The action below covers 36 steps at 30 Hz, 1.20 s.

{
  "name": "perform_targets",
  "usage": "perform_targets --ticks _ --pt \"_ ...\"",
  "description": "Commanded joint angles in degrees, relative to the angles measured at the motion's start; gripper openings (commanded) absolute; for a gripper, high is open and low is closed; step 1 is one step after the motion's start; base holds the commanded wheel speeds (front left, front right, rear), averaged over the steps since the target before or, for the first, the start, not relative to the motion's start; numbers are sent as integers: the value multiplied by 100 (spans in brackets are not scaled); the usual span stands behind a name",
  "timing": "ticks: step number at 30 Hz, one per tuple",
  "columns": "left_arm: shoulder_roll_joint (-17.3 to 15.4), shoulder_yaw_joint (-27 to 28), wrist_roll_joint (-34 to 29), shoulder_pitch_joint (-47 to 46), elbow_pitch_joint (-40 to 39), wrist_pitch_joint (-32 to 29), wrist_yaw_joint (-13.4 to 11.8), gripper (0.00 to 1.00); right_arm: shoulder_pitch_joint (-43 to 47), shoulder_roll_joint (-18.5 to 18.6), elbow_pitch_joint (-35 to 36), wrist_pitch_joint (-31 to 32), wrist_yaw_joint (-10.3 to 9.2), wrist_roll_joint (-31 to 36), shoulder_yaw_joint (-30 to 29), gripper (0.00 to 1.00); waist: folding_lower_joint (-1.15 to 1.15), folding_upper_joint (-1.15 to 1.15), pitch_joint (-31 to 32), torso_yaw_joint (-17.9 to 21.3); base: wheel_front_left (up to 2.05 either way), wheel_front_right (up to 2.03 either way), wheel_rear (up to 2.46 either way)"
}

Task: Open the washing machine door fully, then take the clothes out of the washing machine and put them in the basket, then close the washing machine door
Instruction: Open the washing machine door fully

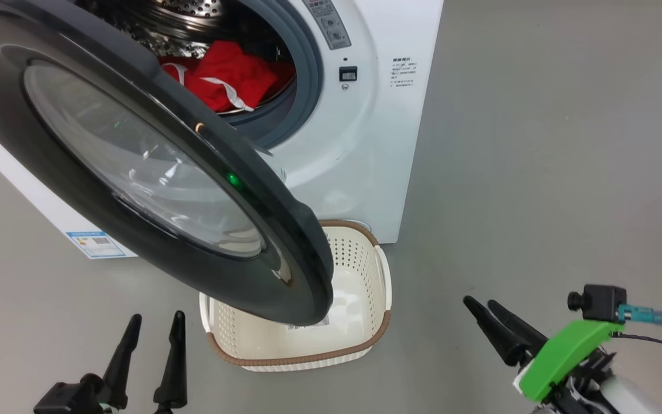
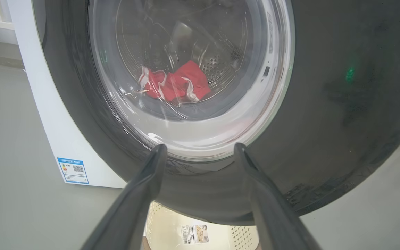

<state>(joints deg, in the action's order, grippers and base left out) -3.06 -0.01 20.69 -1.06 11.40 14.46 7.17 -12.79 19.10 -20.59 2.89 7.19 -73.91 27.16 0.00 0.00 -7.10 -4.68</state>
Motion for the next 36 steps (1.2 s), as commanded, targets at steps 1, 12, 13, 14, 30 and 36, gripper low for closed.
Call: perform_targets --ticks 1,12,13,14,30,36 --pt "-86 201 -84 -29 -99 54 32 100 34 174 15 -355 30 314 206 100 0 0 14 11 0 0 0" --pt "-62 320 -99 32 -43 54 32 100 54 313 -307 -1732 30 1326 574 100 0 0 118 64 0 0 0" --pt "-59 336 -104 41 -39 54 32 100 63 316 -353 -1765 30 1486 510 100 0 0 126 72 0 0 0" --pt "-56 353 -111 52 -37 54 32 100 80 284 -375 -1779 30 1633 382 100 0 0 135 82 0 0 0" --pt "-15 416 -224 60 -56 54 32 100 1372 -996 990 -1788 30 4784 -2366 100 0 0 166 0 0 0 0" --pt "-2 390 -245 76 -84 54 32 100 1590 -1244 1158 -1789 30 5196 -2571 100 0 0 177 -38 0 0 0"
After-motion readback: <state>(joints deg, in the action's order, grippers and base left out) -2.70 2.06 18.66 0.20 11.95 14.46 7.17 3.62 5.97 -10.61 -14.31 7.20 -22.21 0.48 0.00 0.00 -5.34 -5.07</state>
